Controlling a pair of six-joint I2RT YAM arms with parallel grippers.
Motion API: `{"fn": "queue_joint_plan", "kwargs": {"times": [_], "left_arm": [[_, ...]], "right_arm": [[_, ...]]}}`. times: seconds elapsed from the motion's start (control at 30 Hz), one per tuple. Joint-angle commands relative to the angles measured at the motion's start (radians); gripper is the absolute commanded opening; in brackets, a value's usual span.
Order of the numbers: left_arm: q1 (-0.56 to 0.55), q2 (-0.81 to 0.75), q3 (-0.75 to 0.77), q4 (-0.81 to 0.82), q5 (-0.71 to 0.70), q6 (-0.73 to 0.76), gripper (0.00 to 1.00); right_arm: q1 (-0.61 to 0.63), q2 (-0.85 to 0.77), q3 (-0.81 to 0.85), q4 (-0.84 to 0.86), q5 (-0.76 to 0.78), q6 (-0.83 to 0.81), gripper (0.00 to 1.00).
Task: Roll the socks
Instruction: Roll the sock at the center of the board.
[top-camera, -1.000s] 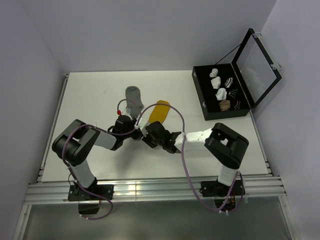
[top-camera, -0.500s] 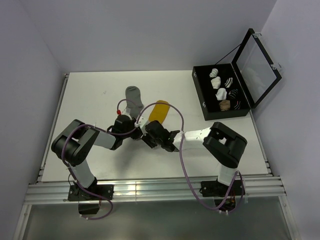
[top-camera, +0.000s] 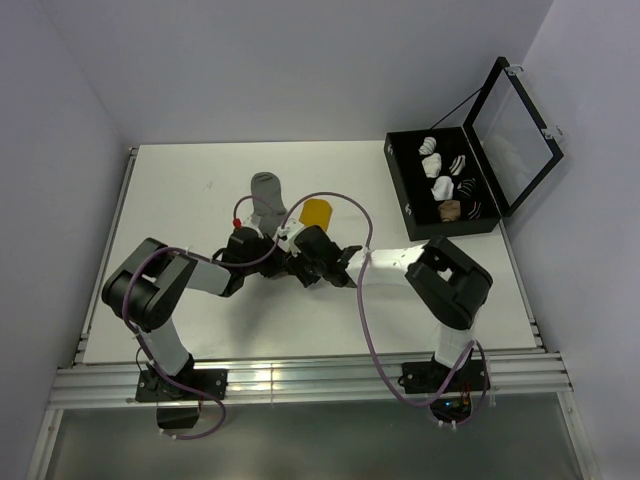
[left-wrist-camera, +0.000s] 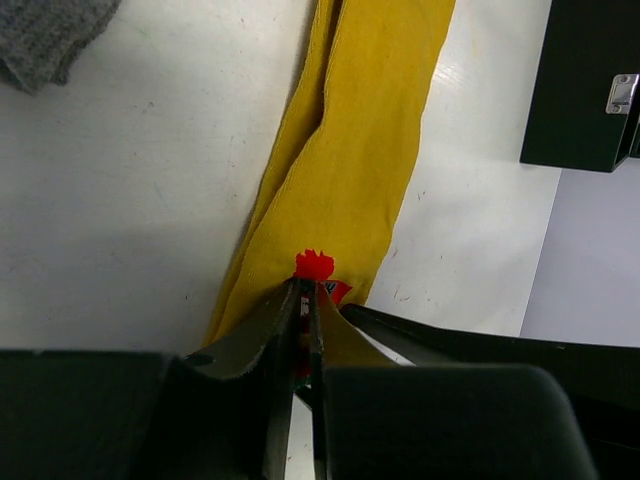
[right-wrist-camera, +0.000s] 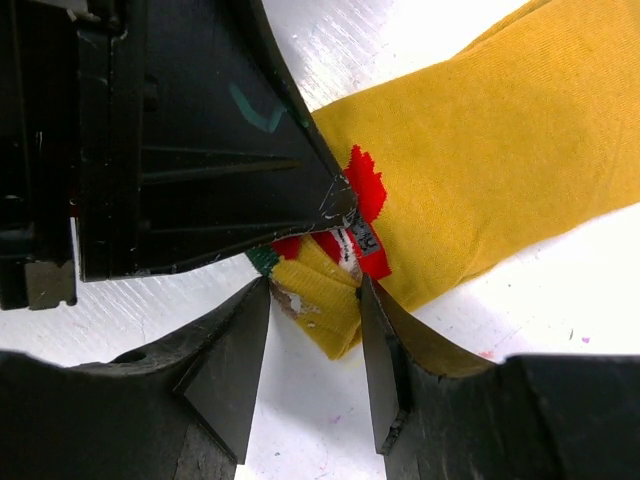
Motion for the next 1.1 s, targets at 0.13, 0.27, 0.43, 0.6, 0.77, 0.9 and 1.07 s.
{"fn": "queue_joint_plan", "kwargs": {"times": [0.13, 0.27, 0.43, 0.6, 0.77, 0.9, 1.07], "left_arm": [[0.028, 0.006, 0.029, -0.112, -0.03, 0.047, 0.16], [0.033, -0.012, 0.028, -0.106, -0.037, 0.024, 0.19], [0.047, -0.107, 0.008, -0.136, -0.083, -0.005, 0.31], [0.053, -0.311, -0.043, -0.188, -0.226, -0.019, 0.54], [0.053, -0.488, -0.138, -0.211, -0.353, -0.039, 0.6], [0.05, -0.591, -0.224, -0.153, -0.321, -0.05, 0.59], [0.007, -0.597, -0.29, -0.084, -0.277, -0.064, 0.58]], "right_arm": [[0.008, 0.085, 0.022, -0.224, -0.029, 0.022, 0.38], [0.008, 0.094, 0.033, -0.245, -0.041, 0.032, 0.1], [-0.002, 0.096, 0.068, -0.29, -0.144, 0.075, 0.0], [-0.048, 0.114, 0.112, -0.308, -0.36, 0.173, 0.0], [-0.127, 0.137, 0.114, -0.233, -0.587, 0.293, 0.0], [-0.173, 0.189, 0.129, -0.196, -0.745, 0.4, 0.0], [-0.234, 0.254, 0.135, -0.118, -0.865, 0.517, 0.0]]}}
